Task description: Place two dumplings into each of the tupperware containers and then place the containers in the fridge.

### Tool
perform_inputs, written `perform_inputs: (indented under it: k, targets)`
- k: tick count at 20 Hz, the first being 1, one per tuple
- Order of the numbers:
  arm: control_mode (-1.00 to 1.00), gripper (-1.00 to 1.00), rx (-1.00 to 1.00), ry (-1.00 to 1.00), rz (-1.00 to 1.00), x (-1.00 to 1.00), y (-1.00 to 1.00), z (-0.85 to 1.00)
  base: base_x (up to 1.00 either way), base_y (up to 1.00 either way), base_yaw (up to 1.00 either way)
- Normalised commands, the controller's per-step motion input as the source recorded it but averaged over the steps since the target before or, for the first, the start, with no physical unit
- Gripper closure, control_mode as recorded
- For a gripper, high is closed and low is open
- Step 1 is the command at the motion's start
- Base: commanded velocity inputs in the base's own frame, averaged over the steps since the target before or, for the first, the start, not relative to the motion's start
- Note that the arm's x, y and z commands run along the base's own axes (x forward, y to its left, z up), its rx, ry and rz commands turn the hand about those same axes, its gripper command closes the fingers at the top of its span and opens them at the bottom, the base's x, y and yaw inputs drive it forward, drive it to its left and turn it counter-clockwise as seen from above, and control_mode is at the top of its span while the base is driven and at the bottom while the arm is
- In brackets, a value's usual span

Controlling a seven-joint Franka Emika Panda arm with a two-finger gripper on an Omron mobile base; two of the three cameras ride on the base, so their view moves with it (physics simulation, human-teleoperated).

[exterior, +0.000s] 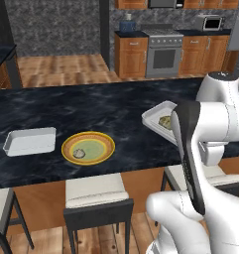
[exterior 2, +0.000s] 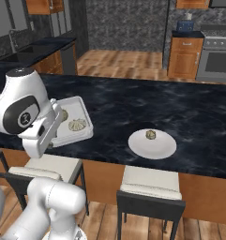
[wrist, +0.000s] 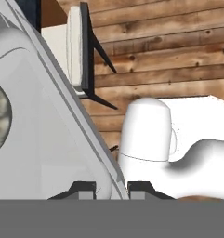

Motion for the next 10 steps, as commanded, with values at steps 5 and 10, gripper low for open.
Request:
perform_inputs:
  k: [5, 10]
  targets:
    - [-1.0, 1.0, 0.0, 0.0, 0.03, 0.0, -0.02, 0.0, 0.0, 0.0, 0.0]
    - [-1.0, 1.0, 0.0, 0.0, 0.02, 0.0, 0.0, 0.0, 0.0, 0.0, 0.0]
